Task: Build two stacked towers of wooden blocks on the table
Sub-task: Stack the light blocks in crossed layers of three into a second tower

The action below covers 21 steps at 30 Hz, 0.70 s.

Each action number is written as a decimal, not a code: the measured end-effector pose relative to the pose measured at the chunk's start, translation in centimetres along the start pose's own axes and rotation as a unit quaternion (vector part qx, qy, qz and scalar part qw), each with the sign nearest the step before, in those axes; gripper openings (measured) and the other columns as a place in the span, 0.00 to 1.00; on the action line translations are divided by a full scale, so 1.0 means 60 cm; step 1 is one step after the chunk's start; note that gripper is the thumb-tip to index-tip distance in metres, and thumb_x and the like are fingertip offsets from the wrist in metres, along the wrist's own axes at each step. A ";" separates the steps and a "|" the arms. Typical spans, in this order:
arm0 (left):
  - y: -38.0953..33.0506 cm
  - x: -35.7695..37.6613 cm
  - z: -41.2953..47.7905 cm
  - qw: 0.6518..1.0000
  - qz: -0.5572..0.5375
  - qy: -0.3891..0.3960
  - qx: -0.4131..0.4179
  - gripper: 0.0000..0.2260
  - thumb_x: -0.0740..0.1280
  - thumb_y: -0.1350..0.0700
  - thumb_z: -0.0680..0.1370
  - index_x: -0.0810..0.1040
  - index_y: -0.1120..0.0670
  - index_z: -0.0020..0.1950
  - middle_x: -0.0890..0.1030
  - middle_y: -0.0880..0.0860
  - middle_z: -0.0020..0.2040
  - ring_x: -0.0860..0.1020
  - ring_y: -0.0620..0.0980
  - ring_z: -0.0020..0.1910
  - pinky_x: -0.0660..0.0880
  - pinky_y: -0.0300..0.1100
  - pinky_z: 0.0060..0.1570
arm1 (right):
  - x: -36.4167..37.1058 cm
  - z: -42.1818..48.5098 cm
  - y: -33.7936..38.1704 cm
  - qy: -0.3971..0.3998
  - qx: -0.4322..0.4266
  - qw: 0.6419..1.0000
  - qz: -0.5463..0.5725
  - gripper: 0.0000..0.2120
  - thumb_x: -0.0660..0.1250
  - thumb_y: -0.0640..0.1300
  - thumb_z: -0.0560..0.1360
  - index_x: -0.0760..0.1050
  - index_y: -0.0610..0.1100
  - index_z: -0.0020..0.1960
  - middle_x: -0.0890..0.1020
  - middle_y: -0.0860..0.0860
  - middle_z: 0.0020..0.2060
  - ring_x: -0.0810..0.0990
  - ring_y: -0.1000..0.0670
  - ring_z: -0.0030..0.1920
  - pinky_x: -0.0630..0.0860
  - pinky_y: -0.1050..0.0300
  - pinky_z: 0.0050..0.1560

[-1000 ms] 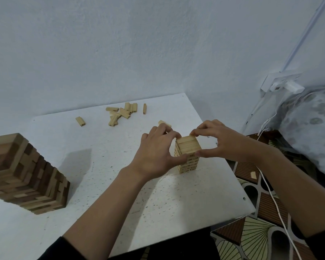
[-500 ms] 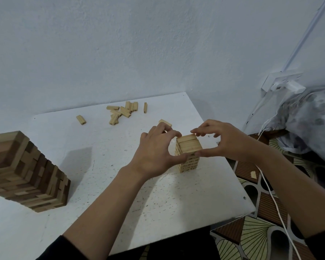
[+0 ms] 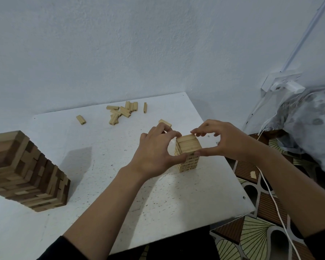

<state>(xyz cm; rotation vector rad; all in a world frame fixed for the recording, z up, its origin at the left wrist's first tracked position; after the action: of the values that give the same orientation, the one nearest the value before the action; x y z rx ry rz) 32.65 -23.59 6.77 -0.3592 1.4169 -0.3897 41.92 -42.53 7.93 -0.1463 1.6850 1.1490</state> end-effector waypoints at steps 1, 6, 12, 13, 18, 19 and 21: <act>0.001 0.000 0.000 1.000 0.000 0.000 0.000 0.27 0.70 0.34 0.73 0.74 0.42 0.69 0.68 0.44 0.60 0.67 0.45 0.62 0.64 0.49 0.63 | 0.000 0.000 -0.001 -0.001 0.000 1.000 0.000 0.33 0.74 0.64 0.64 0.76 0.56 0.68 0.78 0.63 0.55 0.74 0.62 0.57 0.72 0.61 0.54; 0.002 0.001 -0.001 1.000 0.002 0.001 -0.004 0.29 0.70 0.33 0.73 0.72 0.42 0.72 0.68 0.43 0.62 0.67 0.44 0.63 0.64 0.49 0.64 | 0.000 0.001 -0.003 -0.004 -0.002 1.000 0.003 0.34 0.75 0.64 0.64 0.76 0.56 0.68 0.78 0.63 0.55 0.75 0.62 0.57 0.72 0.63 0.52; -0.002 -0.002 -0.004 1.000 -0.001 0.003 -0.006 0.33 0.69 0.33 0.74 0.68 0.42 0.76 0.68 0.45 0.66 0.67 0.46 0.65 0.63 0.50 0.66 | 0.000 -0.004 0.001 -0.008 0.000 1.000 0.004 0.34 0.74 0.64 0.65 0.75 0.56 0.69 0.78 0.63 0.56 0.76 0.62 0.57 0.73 0.63 0.54; -0.003 -0.004 -0.004 1.000 -0.002 0.004 -0.006 0.33 0.69 0.33 0.74 0.67 0.42 0.76 0.68 0.45 0.67 0.67 0.45 0.65 0.63 0.50 0.66 | 0.000 -0.005 0.001 -0.012 0.002 1.000 0.008 0.34 0.74 0.63 0.65 0.75 0.56 0.69 0.78 0.62 0.56 0.76 0.62 0.58 0.73 0.63 0.54; 0.003 -0.011 -0.015 0.999 -0.044 -0.003 0.001 0.31 0.69 0.33 0.73 0.69 0.38 0.74 0.68 0.43 0.65 0.69 0.43 0.63 0.64 0.51 0.67 | 0.002 -0.017 0.002 -0.044 0.015 0.997 0.056 0.29 0.71 0.64 0.69 0.77 0.56 0.67 0.79 0.61 0.56 0.77 0.60 0.58 0.73 0.62 0.54; 0.006 -0.014 -0.018 0.998 -0.056 -0.009 0.003 0.30 0.69 0.33 0.74 0.69 0.38 0.74 0.68 0.42 0.64 0.70 0.43 0.62 0.64 0.52 0.67 | 0.004 -0.020 0.002 -0.052 0.019 0.996 0.065 0.28 0.69 0.64 0.70 0.77 0.56 0.67 0.79 0.62 0.56 0.77 0.61 0.58 0.74 0.61 0.54; 0.012 -0.018 -0.025 0.997 -0.076 -0.016 0.004 0.27 0.69 0.35 0.75 0.70 0.38 0.73 0.69 0.42 0.63 0.71 0.42 0.62 0.65 0.54 0.68 | 0.008 -0.027 0.002 -0.075 0.026 0.993 0.092 0.24 0.66 0.64 0.72 0.77 0.57 0.65 0.79 0.62 0.55 0.77 0.60 0.58 0.74 0.59 0.56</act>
<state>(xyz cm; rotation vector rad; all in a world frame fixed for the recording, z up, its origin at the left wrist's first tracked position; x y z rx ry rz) 31.10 -22.48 7.22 -0.4664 1.3604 -0.5102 40.54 -43.46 7.62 0.1281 1.6183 1.2200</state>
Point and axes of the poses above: each hand's wrist, its own z-axis towards the middle knuckle, its own x-axis out of the palm, y = z × x, the point moved 4 cm from there along z, towards the middle knuckle
